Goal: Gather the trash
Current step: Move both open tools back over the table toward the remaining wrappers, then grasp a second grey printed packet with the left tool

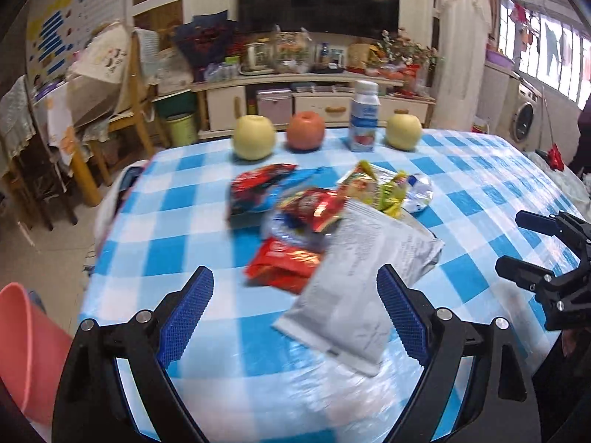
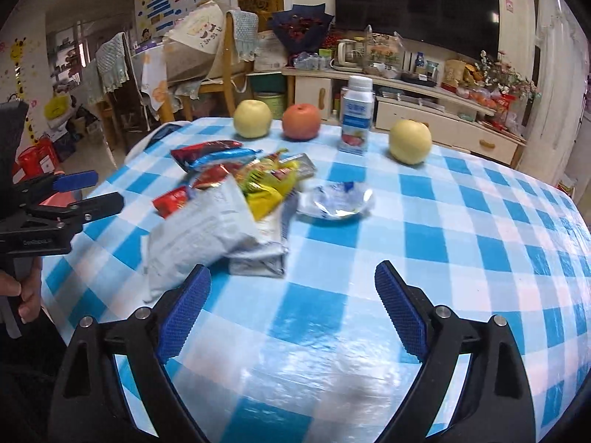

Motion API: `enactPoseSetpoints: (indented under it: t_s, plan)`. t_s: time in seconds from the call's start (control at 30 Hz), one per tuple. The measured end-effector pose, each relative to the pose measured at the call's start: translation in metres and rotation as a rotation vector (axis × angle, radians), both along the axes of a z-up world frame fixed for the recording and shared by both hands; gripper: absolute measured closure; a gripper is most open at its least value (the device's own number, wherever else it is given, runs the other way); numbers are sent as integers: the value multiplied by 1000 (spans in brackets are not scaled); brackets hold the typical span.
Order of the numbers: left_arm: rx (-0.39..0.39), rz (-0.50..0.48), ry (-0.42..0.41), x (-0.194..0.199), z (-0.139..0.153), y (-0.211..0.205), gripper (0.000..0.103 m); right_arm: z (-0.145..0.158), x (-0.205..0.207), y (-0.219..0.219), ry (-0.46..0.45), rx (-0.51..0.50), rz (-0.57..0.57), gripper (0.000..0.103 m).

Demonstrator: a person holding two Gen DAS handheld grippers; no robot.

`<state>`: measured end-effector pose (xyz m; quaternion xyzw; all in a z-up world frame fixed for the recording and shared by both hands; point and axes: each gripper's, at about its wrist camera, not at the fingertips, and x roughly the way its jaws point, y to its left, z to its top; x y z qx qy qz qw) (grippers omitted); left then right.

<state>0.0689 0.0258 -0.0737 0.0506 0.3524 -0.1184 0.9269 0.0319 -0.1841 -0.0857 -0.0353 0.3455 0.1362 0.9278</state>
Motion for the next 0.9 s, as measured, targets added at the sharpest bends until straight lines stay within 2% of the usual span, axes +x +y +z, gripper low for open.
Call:
enactPoseSetpoints:
  t_s: [0.2, 0.33, 0.43, 0.5, 0.57, 0.8, 0.83, 0.9]
  plan:
    - [47, -64, 33, 13, -20, -41, 14, -13, 4, -15, 20, 44, -18, 12]
    - [70, -95, 30, 16, -30, -51, 14, -17, 9, -15, 30, 78, -4, 12]
    - [63, -105, 57, 19, -39, -51, 14, -18, 12, -10, 39, 79, 8, 12]
    - [48, -123, 109, 25, -49, -52, 14, -19, 15, -8, 48, 78, 15, 12]
    - [58, -126, 103, 27, -52, -53, 10, -20, 17, -7, 54, 85, 25, 12]
    - [46, -140, 106, 33, -51, -55, 9, -26, 30, -6, 94, 80, 20, 12]
    - [48, -139, 104, 32, -51, -55, 10, -27, 33, -6, 103, 78, 17, 12]
    - [50, -140, 93, 29, -49, -55, 19, -29, 38, -7, 114, 81, 12, 12]
